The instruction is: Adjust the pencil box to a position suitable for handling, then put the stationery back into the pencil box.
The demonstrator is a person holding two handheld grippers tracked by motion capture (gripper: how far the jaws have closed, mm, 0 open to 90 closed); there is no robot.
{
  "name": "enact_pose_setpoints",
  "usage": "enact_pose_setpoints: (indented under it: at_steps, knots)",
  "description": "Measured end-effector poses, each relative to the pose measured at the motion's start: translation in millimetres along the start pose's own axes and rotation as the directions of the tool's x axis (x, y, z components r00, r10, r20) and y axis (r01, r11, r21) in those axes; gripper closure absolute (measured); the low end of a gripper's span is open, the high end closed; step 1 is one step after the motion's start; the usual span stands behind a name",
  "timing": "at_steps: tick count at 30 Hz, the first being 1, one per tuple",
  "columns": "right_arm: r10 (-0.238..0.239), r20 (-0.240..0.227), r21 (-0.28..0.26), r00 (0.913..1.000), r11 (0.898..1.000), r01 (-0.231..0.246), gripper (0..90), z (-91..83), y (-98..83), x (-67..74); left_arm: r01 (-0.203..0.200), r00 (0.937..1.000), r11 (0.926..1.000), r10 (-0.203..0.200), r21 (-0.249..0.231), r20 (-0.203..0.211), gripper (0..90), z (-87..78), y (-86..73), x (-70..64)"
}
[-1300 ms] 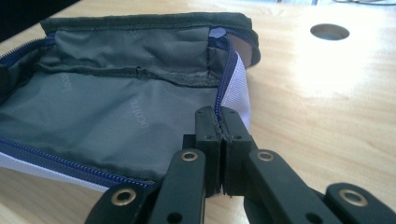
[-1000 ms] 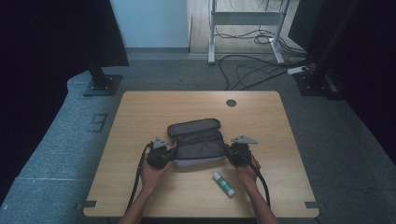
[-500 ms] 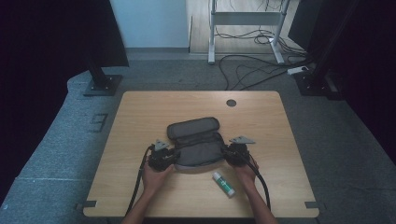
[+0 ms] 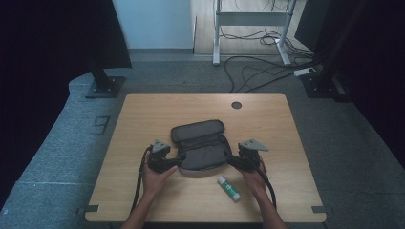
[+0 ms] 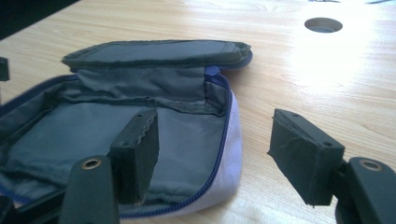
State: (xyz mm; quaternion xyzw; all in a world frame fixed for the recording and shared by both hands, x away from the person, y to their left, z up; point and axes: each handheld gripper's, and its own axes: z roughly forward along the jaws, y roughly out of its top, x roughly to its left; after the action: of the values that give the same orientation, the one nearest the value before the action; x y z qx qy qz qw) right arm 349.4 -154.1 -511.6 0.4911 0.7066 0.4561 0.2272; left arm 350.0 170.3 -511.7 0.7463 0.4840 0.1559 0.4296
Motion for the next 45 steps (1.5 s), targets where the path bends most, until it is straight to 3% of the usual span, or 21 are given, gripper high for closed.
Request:
enact_pose_setpoints:
  at_steps: [7, 14, 17, 22, 33, 45]
  knots:
    - [-0.016, -0.030, 0.005, 0.9994, 1.000, 0.017, 31.6, -15.6, -9.3, 0.0, -0.014, 0.9999, 0.9999, 0.014, 0.003, -0.009, 23.4, -17.8, -10.1, 5.4]
    - [-0.070, -0.071, 0.023, 0.9950, 0.997, 0.072, 32.5, -34.6, -23.0, 9.0, -0.003, 1.0000, 1.0000, 0.003, -0.003, -0.005, 24.0, -40.1, -28.8, 17.8]
    - [-0.068, -0.080, 0.033, 0.9945, 0.997, 0.071, 32.5, -37.8, -31.5, 13.2, -0.004, 1.0000, 0.9999, 0.004, 0.012, -0.006, 24.6, -44.7, -35.7, 21.7]
    - [-0.076, -0.084, 0.043, 0.9936, 0.996, 0.080, 33.8, -44.4, -43.3, 18.7, 0.004, 0.9999, 0.9997, -0.004, 0.025, 0.016, 25.1, -48.7, -44.2, 24.2]
    - [-0.101, -0.103, 0.046, 0.9896, 0.993, 0.106, 34.0, -63.4, -59.1, 28.7, -0.001, 1.0000, 0.9995, 0.001, 0.031, 0.009, 26.0, -51.5, -52.7, 27.2]
    - [-0.132, -0.137, 0.089, 0.9818, 0.986, 0.144, 39.1, -58.0, -67.4, 26.9, 0.002, 1.0000, 0.9991, -0.002, 0.043, 0.003, 26.0, -51.3, -55.7, 30.2]
